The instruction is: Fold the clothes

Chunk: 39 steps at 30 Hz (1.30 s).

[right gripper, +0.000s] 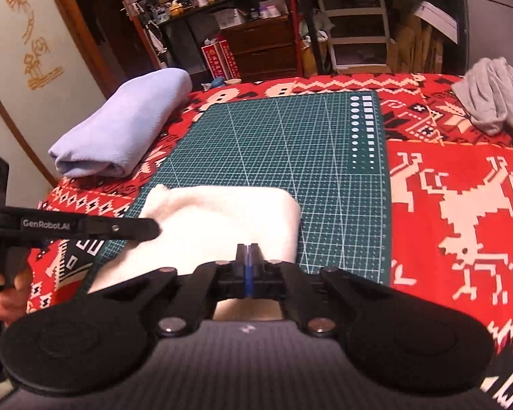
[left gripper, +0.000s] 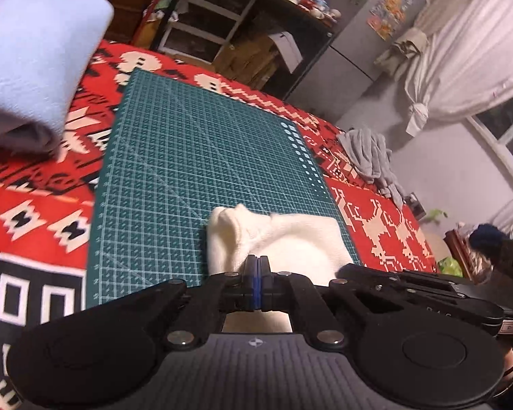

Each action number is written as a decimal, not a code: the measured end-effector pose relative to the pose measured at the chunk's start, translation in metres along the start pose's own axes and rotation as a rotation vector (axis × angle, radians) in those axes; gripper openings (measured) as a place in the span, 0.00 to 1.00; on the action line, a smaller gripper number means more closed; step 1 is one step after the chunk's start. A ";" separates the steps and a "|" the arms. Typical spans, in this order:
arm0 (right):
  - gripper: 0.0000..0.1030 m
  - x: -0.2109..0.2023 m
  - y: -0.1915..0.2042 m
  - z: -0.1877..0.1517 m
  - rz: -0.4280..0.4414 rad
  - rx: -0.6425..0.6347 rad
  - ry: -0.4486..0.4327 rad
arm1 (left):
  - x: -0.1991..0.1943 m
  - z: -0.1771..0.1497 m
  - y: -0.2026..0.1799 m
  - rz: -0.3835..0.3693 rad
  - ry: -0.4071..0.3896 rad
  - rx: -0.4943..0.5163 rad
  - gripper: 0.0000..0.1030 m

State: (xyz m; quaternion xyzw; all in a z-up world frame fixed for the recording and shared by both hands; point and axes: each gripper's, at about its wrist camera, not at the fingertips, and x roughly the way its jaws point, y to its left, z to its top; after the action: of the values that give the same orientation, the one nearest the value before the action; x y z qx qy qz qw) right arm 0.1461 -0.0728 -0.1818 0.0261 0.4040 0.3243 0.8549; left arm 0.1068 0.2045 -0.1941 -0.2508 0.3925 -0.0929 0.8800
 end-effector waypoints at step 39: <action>0.05 -0.014 0.042 -0.021 0.024 -0.120 0.071 | -0.021 -0.031 -0.010 -0.083 0.071 -0.046 0.03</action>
State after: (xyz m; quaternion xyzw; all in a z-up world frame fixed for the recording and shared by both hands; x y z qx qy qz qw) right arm 0.1026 -0.0522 -0.1734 -0.0319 0.4138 0.3586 0.8361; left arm 0.0699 0.1918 -0.1929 -0.2837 0.4149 -0.1291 0.8548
